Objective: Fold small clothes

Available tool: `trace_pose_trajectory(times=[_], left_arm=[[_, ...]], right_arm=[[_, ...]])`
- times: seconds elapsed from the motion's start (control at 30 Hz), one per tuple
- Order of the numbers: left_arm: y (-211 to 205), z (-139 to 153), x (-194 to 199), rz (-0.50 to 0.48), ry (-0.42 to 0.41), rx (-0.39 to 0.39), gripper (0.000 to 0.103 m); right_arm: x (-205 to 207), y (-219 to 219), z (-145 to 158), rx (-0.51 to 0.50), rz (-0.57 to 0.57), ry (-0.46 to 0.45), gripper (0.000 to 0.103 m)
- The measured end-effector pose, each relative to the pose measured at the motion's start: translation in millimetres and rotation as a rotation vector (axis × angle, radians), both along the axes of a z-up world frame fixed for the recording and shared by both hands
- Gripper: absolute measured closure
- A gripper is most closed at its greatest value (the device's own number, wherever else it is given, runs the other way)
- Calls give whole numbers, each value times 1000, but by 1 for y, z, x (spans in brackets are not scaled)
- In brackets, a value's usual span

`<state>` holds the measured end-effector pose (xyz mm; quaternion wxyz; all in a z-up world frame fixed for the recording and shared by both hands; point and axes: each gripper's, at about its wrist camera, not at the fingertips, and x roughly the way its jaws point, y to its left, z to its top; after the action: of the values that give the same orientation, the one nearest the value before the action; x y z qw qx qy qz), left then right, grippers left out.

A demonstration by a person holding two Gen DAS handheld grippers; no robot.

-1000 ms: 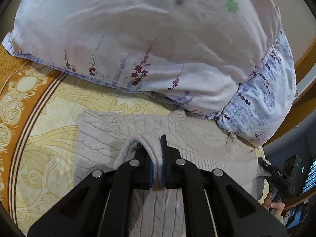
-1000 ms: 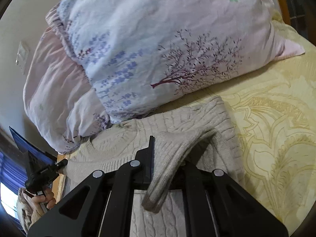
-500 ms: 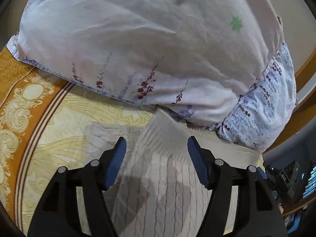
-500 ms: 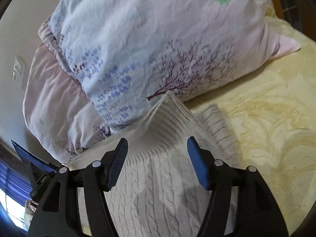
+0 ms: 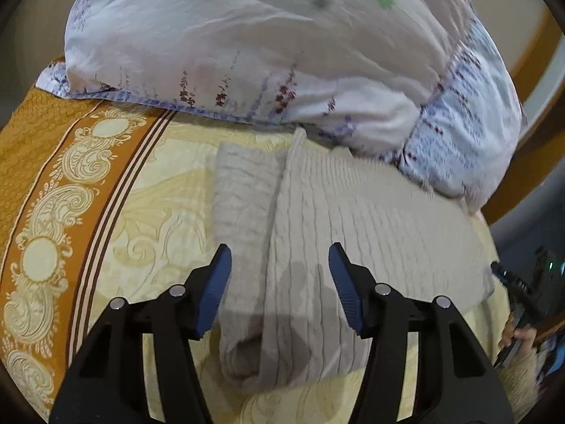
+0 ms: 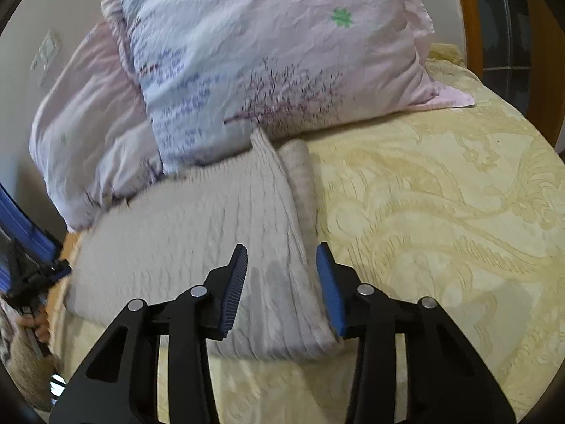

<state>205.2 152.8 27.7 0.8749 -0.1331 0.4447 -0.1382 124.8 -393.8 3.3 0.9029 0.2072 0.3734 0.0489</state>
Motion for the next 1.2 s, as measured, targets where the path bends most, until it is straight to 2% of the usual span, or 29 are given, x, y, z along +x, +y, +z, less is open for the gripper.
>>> trace_pose_trajectory(times=[0.1,0.3,0.47,0.5,0.57,0.67,0.77,0.9,0.97,1.0,1.03,1.2], left_arm=[[-5,-3,-8,-15,-1,36,47],[-9,-8,-16,-28,-2,77,51],[-13,-9,-20,-39,-8,98,60],[-14,-10,-20,-44,-5,98,61],[-16,-13,-20,-70,19,74,74],[-20,-16,-21,-78,15,104,73],[-20,-16,-20,-70,23,89,67],[-22,-16,-21,-77,20,96,68],[-21,-16,-22,-77,20,90,81],[-19,-17,-21,-78,23,77,83],[-16,-16,-21,-72,25,59,92],[-9,-15,-23,-81,34,18,96]], right_arm=[[-1,4,-5,-39,7,11,62],[-4,8,-10,-62,26,16,77],[-6,8,-9,-70,22,9,80],[-6,9,-9,-75,22,8,83],[-7,11,-8,-96,18,-4,87],[-8,13,-7,-103,20,-14,87],[-5,15,-9,-114,23,3,86],[-7,15,-9,-111,26,-5,88],[-9,13,-9,-96,27,-15,90],[-10,13,-9,-88,23,-16,90],[-11,12,-8,-76,19,-20,91],[-19,8,-2,-28,3,-45,91]])
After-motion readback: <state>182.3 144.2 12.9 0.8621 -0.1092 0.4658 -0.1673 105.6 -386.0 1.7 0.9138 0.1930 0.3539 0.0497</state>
